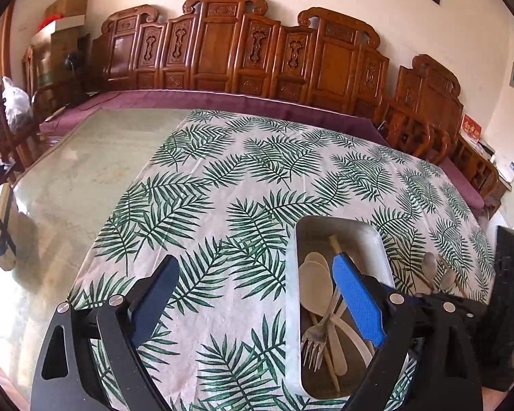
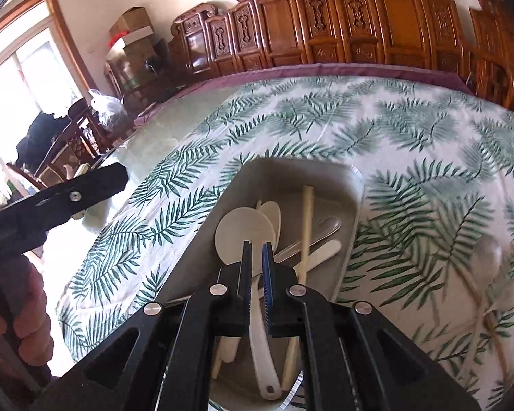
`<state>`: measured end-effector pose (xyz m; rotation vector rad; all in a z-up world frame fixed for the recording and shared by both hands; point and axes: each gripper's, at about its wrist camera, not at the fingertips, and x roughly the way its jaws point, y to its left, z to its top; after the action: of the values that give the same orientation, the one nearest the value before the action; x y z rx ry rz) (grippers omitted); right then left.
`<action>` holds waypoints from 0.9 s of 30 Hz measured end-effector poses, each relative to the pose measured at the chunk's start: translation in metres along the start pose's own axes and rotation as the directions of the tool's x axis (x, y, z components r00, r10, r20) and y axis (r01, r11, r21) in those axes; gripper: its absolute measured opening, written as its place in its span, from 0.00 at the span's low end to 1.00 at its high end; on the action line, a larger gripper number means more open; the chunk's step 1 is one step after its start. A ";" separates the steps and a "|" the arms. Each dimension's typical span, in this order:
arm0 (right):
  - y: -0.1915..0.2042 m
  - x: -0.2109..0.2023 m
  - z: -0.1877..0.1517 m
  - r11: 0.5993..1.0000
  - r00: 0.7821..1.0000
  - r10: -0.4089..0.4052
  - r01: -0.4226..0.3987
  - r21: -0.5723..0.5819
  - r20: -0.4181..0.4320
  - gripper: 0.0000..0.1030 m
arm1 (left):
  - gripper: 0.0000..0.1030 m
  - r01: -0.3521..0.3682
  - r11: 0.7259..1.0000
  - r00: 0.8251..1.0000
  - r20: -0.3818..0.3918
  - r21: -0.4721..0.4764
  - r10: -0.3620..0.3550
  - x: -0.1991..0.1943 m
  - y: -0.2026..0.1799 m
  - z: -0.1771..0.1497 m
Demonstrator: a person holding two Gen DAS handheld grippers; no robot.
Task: Organize utensils
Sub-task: 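Lower the wooden chopstick into the tray and open the right gripper, then move the left gripper back to the pile and grasp a metal spoon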
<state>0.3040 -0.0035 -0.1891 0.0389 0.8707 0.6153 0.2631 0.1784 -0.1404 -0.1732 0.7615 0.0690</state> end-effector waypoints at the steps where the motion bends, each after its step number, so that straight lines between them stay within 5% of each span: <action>1: -0.001 -0.008 -0.001 1.000 1.000 -0.008 0.008 -0.019 0.013 0.12 | 0.85 0.002 1.000 1.000 0.001 0.003 -0.002 0.000 -0.002 0.000; 6: -0.011 -0.057 -0.013 0.992 0.996 -0.066 0.073 -0.106 0.066 0.18 | 0.85 0.023 1.000 1.000 0.003 0.014 -0.024 -0.002 -0.014 0.000; 13: -0.048 -0.120 -0.037 0.975 0.980 -0.173 0.184 -0.121 0.095 0.39 | 0.85 0.091 0.994 0.996 0.002 0.066 -0.091 -0.004 -0.050 -0.005; 27: -0.125 -0.159 -0.087 0.938 0.940 -0.341 0.341 -0.058 0.021 0.46 | 0.85 0.204 0.966 0.979 -0.046 0.160 -0.200 0.001 -0.126 -0.022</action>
<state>0.2253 -0.2084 -0.1682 -0.1621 0.8238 0.3147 0.2648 0.0505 -0.1400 -0.0939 0.7720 -0.1904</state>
